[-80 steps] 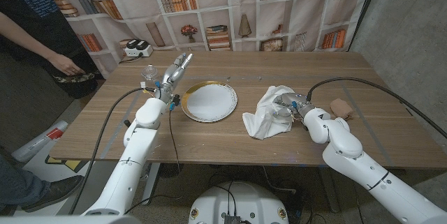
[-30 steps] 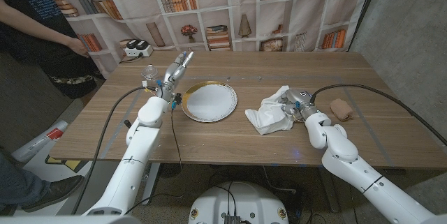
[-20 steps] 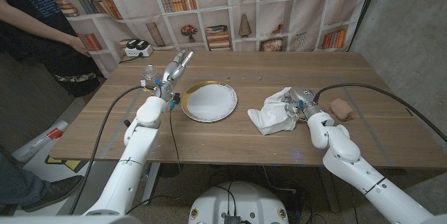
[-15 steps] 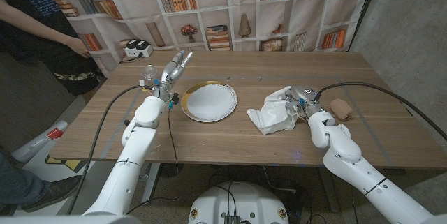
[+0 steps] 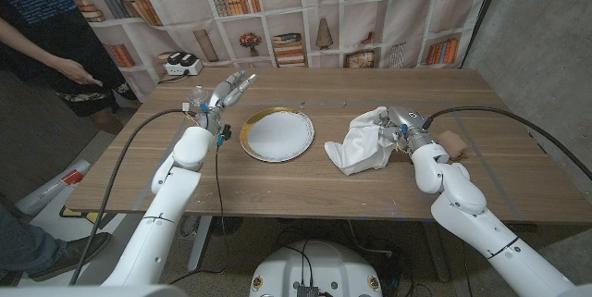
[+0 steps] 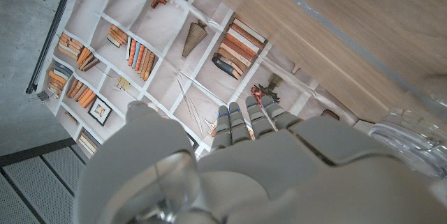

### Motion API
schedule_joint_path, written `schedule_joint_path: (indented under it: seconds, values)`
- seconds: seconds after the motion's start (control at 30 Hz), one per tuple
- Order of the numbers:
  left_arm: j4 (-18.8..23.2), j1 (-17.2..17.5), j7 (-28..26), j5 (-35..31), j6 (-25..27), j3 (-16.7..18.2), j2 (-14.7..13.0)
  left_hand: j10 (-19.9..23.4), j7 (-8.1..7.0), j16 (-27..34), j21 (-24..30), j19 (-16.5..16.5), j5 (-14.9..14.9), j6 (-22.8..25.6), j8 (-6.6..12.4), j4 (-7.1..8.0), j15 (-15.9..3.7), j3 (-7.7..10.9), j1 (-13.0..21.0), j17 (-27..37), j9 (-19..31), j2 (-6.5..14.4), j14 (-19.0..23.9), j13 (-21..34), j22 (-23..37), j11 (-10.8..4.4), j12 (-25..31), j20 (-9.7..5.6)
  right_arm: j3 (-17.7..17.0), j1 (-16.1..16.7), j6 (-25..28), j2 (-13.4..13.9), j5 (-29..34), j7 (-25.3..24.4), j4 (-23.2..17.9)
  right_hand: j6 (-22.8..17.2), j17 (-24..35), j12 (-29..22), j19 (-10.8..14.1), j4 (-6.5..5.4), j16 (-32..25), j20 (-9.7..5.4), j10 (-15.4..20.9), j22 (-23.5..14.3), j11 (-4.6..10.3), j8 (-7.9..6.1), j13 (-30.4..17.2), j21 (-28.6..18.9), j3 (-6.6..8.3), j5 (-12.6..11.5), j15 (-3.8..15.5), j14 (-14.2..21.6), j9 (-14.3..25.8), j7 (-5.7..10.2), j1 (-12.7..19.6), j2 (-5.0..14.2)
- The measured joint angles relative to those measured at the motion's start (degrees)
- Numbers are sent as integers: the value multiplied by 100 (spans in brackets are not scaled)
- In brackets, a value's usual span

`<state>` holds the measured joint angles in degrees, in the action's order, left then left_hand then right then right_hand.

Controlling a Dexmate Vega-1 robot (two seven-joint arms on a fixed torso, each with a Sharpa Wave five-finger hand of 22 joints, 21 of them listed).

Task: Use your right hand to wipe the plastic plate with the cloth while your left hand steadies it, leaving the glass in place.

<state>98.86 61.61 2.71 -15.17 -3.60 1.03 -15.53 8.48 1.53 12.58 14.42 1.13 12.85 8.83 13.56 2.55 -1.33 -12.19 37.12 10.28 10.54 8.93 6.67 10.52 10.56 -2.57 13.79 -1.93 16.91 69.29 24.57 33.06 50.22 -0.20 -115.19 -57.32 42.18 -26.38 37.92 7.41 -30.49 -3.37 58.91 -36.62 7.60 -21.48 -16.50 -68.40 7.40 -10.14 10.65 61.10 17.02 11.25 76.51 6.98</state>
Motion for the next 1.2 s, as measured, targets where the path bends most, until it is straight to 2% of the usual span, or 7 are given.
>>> schedule_joint_path:
  seconds: [0.07,0.4,0.63,0.77,0.83,0.93,1.2]
  values:
    - [52,25,-6,-66,33,-5,-33,71,2,0,0,65,0,40,5,22,-12,22,109,0,0,-16,72,0,0,12,0,2,-36,30,-29,0,-53,-53,-48,0,0,0,0,17,41,0,0,22,0,0,0,0,17,1,0,0,-1,0,0,0]
    - [401,180,-30,-522,291,-82,-243,293,-49,0,21,154,0,319,42,-2,-81,45,118,0,-13,-14,256,0,0,-38,21,-11,-156,129,-102,43,-158,-203,-300,1,17,0,0,9,62,0,0,53,0,1,0,0,26,-6,0,0,-2,0,-19,-12]
    - [574,270,-57,-841,458,-117,-346,851,-30,47,118,559,-40,916,131,57,-90,67,115,-1,-16,-15,730,0,25,-53,84,-20,-181,157,-145,70,-174,-264,-410,2,17,0,1,25,62,0,48,80,-48,1,0,0,55,-6,0,0,-6,-1,-40,-33]
    - [690,333,-82,-1050,571,-156,-419,932,-20,50,131,644,-40,1043,130,62,-102,59,115,-1,-16,-15,798,0,25,-111,84,-31,-191,171,-190,87,-183,-315,-473,2,17,0,1,18,84,0,50,106,-50,1,0,-1,63,-6,0,0,-6,-1,-40,-33]
    - [733,361,-93,-1177,637,-178,-449,932,-20,50,131,644,-40,1043,130,-21,-102,143,163,-1,-16,13,798,0,15,-111,81,-31,-194,174,-204,99,-183,-332,-508,2,16,0,1,18,84,0,50,106,-50,1,0,-1,63,-6,0,0,-7,-1,-40,-32]
    - [808,405,-108,-1336,728,-207,-494,932,-22,5,131,644,-40,1041,83,-211,-102,251,565,-12,-16,-35,798,0,9,-111,16,-31,-195,175,-210,108,-183,-339,-535,3,17,0,1,18,84,0,50,106,-50,1,0,0,63,-5,0,0,-9,-1,-40,-32]
    - [1035,524,-103,-1746,994,-288,-636,942,-72,-60,40,579,-40,991,18,-423,-102,415,959,-16,1,-37,798,0,9,-122,-47,-11,-184,116,-238,135,-181,-336,-559,11,16,0,1,41,120,0,50,137,-49,-23,0,-1,87,-4,0,0,-15,-9,-39,-32]
